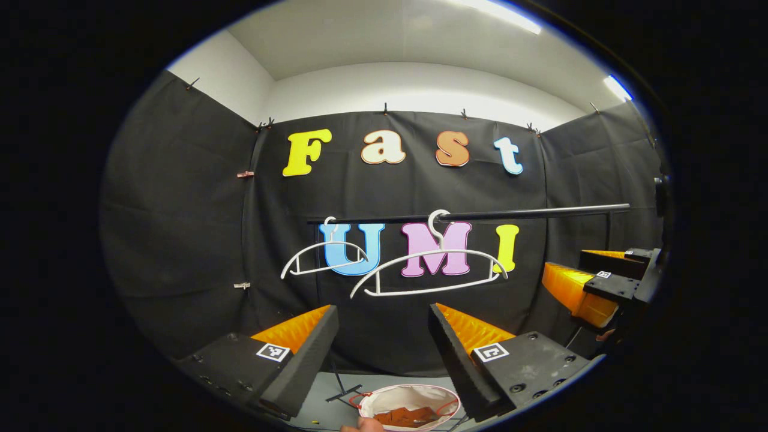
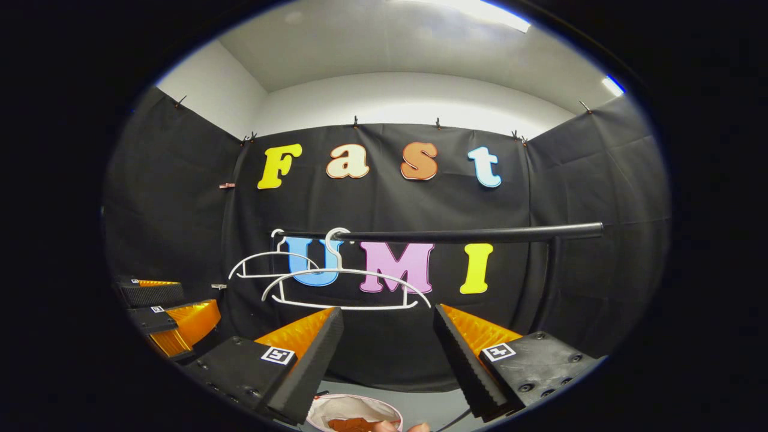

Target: Grasp the clothes on the hanger with both hands and then place them into the laundry hamper below.

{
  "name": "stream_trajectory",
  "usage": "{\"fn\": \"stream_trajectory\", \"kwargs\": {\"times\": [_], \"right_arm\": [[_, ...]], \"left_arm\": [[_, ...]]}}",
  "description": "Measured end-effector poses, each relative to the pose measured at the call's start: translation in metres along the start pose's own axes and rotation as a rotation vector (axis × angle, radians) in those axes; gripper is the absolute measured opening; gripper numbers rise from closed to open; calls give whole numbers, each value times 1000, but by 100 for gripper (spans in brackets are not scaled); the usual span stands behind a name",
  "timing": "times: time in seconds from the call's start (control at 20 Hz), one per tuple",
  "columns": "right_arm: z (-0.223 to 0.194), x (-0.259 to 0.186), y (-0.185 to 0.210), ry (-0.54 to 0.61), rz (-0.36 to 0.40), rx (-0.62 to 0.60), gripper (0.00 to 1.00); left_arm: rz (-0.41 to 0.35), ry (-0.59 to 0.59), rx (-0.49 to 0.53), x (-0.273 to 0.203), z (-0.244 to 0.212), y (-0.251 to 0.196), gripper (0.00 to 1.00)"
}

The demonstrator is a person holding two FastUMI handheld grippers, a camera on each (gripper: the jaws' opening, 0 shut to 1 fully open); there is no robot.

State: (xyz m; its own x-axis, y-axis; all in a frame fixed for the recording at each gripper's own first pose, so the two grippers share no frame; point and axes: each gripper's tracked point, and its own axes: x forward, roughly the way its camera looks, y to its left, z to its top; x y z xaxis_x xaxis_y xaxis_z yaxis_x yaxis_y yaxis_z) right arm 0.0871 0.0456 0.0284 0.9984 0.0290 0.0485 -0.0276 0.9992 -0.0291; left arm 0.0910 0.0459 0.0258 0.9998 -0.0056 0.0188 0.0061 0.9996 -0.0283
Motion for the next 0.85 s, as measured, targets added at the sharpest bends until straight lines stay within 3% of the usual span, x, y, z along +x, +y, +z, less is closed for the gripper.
{"fn": "stream_trajectory", "kwargs": {"times": [0.85], "right_arm": [[5, -1, 1, -10, 7, -8, 97]], "left_arm": [[-10, -7, 8, -2, 1, -4, 95]]}}
